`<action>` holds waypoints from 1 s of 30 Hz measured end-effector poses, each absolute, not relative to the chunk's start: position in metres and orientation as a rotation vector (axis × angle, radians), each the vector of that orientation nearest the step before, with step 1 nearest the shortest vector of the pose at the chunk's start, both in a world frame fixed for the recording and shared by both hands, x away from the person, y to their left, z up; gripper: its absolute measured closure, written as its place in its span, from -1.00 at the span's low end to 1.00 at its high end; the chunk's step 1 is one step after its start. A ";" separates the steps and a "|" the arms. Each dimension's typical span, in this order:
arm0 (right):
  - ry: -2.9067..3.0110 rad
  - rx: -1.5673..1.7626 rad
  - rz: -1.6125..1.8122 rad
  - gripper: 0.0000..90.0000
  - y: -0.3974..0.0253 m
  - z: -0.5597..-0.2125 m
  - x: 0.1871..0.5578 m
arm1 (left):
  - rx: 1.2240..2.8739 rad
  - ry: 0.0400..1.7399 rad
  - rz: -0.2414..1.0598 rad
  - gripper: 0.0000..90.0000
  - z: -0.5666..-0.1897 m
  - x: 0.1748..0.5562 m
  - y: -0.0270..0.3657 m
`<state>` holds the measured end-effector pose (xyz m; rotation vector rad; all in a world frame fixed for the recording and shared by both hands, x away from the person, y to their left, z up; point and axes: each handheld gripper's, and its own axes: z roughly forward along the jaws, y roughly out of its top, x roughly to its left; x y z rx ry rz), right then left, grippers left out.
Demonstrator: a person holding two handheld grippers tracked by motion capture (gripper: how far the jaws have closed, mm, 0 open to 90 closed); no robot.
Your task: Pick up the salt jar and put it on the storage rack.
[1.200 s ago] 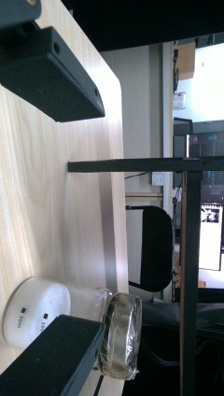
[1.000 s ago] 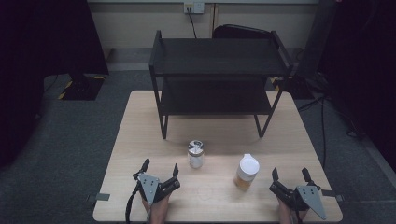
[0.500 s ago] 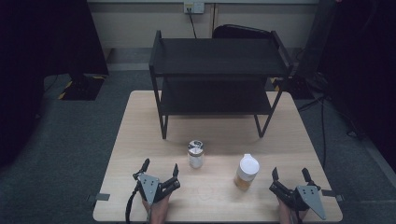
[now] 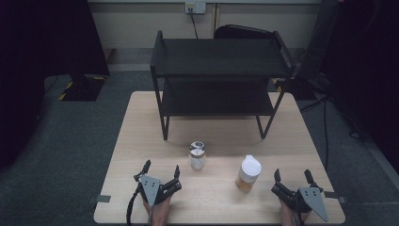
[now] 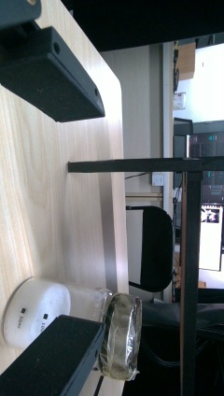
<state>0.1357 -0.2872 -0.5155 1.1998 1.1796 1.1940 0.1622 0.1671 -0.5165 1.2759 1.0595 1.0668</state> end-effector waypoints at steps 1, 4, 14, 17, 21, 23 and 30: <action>1.180 1.200 1.194 -1.00 -0.287 -0.515 0.136 | 1.275 1.058 1.065 -1.00 -0.517 0.162 0.167; 1.179 1.200 1.194 -1.00 -0.287 -0.515 0.136 | 1.285 1.044 1.058 -1.00 -0.517 0.162 0.170; 1.176 1.202 1.191 -1.00 -0.286 -0.515 0.136 | 1.287 1.037 1.051 -0.99 -0.517 0.164 0.170; 1.176 1.202 1.191 -1.00 -0.286 -0.515 0.136 | 1.307 1.023 1.028 -0.96 -0.515 0.165 0.172; 1.175 1.202 1.190 -1.00 -0.286 -0.515 0.136 | 1.333 1.004 1.021 -0.96 -0.513 0.166 0.172; 1.175 1.203 1.190 -1.00 -0.286 -0.515 0.136 | 1.336 1.006 1.008 -0.97 -0.511 0.167 0.173; 1.173 1.204 1.188 -1.00 -0.286 -0.515 0.136 | 1.339 0.950 0.987 -1.00 -0.508 0.167 0.178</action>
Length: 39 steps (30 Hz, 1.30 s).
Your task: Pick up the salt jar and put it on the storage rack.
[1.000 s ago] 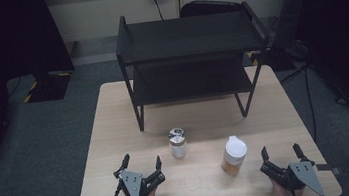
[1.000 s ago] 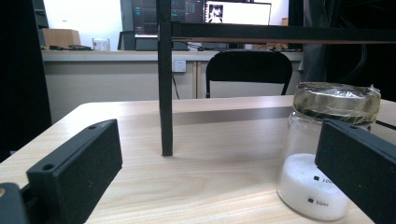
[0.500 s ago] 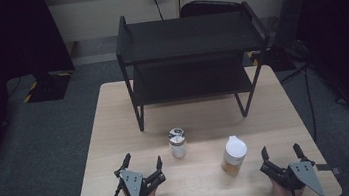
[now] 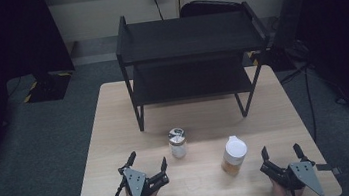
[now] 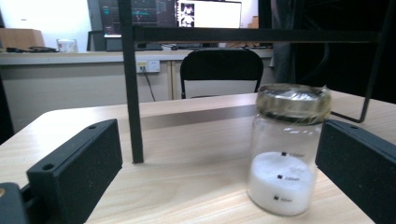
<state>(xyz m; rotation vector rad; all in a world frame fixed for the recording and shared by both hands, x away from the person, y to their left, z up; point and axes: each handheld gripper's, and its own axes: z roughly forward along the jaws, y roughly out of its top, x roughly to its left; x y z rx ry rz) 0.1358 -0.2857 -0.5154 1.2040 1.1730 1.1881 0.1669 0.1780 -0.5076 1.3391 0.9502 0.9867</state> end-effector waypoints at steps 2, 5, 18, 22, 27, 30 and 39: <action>1.172 1.204 1.187 -1.00 -0.286 -0.515 0.136 | 1.326 0.937 0.985 -1.00 -0.508 0.167 0.179; 1.172 1.205 1.187 -1.00 -0.285 -0.515 0.136 | 1.335 0.938 0.955 -1.00 -0.505 0.170 0.181; 1.170 1.206 1.184 -1.00 -0.285 -0.515 0.136 | 1.354 0.895 0.874 -1.00 -0.496 0.174 0.181; 1.167 1.208 1.182 -1.00 -0.284 -0.515 0.136 | 1.328 0.883 0.861 -1.00 -0.496 0.175 0.180; 1.168 1.207 1.182 -1.00 -0.284 -0.515 0.136 | 1.303 0.835 0.899 -0.99 -0.501 0.178 0.175; 1.166 1.208 1.180 -1.00 -0.284 -0.515 0.136 | 1.281 0.799 0.917 -1.00 -0.505 0.180 0.170; 1.164 1.209 1.178 -1.00 -0.283 -0.515 0.136 | 1.336 0.866 0.846 -1.00 -0.488 0.197 0.159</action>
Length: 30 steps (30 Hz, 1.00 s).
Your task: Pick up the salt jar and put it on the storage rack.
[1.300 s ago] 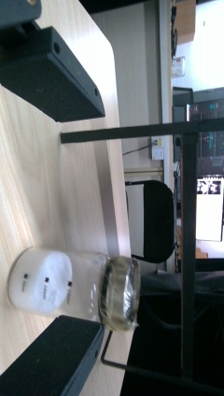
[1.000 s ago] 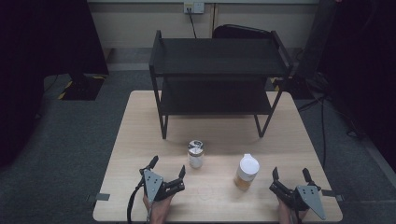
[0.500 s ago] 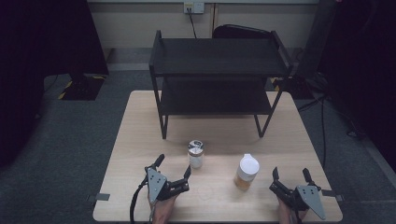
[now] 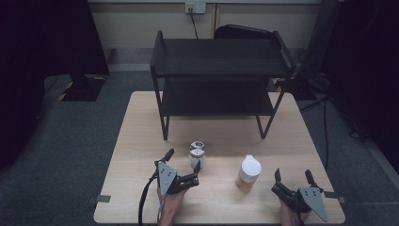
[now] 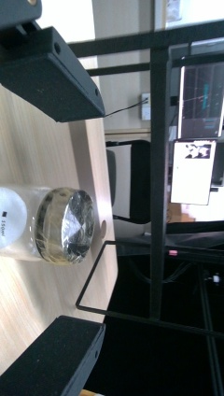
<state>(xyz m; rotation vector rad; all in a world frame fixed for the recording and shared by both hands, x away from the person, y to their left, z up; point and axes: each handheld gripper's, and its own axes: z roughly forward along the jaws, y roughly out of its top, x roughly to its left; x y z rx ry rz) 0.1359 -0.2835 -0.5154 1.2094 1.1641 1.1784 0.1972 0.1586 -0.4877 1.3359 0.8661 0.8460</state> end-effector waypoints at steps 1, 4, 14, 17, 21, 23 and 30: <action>1.163 1.210 1.177 -1.00 -0.283 -0.515 0.136 | 1.340 0.869 0.847 -1.00 -0.486 0.199 0.157; 1.162 1.210 1.176 -1.00 -0.283 -0.515 0.136 | 1.365 0.875 0.845 -1.00 -0.482 0.204 0.151; 1.171 1.204 1.186 -1.00 -0.285 -0.516 0.136 | 1.363 0.884 0.892 -0.99 -0.489 0.218 0.127; 1.174 1.201 1.189 -1.00 -0.286 -0.516 0.136 | 1.366 0.901 0.905 -0.99 -0.491 0.222 0.122; 1.173 1.201 1.190 -1.00 -0.286 -0.516 0.135 | 1.394 0.896 0.911 -0.99 -0.497 0.227 0.117; 1.171 1.200 1.192 -1.00 -0.286 -0.516 0.135 | 1.381 0.889 0.940 -0.93 -0.502 0.227 0.112; 1.176 1.196 1.197 -1.00 -0.287 -0.516 0.135 | 1.376 0.924 0.909 -0.84 -0.503 0.233 0.109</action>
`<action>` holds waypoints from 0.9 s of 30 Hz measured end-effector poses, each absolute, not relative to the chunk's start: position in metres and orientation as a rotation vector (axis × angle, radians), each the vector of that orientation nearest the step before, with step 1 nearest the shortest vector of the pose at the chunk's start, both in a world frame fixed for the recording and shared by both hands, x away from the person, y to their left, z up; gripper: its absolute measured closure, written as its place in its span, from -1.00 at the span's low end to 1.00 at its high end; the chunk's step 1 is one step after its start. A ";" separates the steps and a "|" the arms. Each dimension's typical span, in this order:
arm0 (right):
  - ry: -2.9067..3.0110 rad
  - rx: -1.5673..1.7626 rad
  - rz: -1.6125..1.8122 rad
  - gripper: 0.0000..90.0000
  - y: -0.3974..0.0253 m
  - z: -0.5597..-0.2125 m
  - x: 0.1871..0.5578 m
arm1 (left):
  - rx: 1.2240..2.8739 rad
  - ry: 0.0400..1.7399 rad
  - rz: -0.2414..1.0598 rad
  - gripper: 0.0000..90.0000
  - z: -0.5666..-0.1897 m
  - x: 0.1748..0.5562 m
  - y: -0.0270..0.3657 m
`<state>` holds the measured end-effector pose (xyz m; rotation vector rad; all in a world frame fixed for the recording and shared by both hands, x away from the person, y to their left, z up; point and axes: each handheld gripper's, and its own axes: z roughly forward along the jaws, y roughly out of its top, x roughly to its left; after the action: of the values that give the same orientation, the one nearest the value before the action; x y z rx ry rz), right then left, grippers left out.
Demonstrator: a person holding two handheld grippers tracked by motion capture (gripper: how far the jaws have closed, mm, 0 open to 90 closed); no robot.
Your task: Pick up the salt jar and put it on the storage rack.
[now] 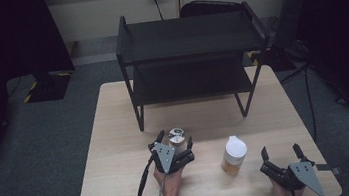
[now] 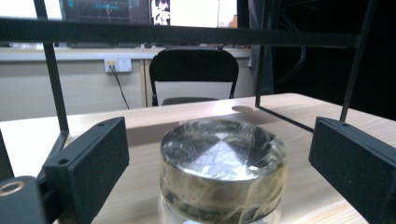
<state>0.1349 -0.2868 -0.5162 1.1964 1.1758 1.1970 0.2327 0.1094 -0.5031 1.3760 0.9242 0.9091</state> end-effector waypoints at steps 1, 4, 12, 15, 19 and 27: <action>1.175 1.196 1.198 -1.00 -0.287 -0.516 0.135 | 1.382 0.917 0.923 -0.82 -0.504 0.232 0.108; 1.176 1.195 1.200 -1.00 -0.287 -0.516 0.135 | 1.381 0.898 0.937 -0.76 -0.508 0.233 0.108; 1.177 1.194 1.204 -1.00 -0.288 -0.517 0.134 | 1.387 0.919 0.925 -0.75 -0.511 0.236 0.108; 1.176 1.195 1.204 -1.00 -0.288 -0.517 0.134 | 1.391 0.907 0.927 -0.74 -0.512 0.236 0.107; 1.169 1.194 1.209 -1.00 -0.288 -0.518 0.134 | 1.384 0.922 0.919 -0.64 -0.511 0.236 0.107; 1.175 1.189 1.208 -1.00 -0.288 -0.517 0.133 | 1.389 0.917 0.948 -0.39 -0.512 0.234 0.103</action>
<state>0.1333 -0.2878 -0.5174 1.1894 1.1751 1.2079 0.2342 0.1030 -0.5119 1.3888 0.9166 0.9482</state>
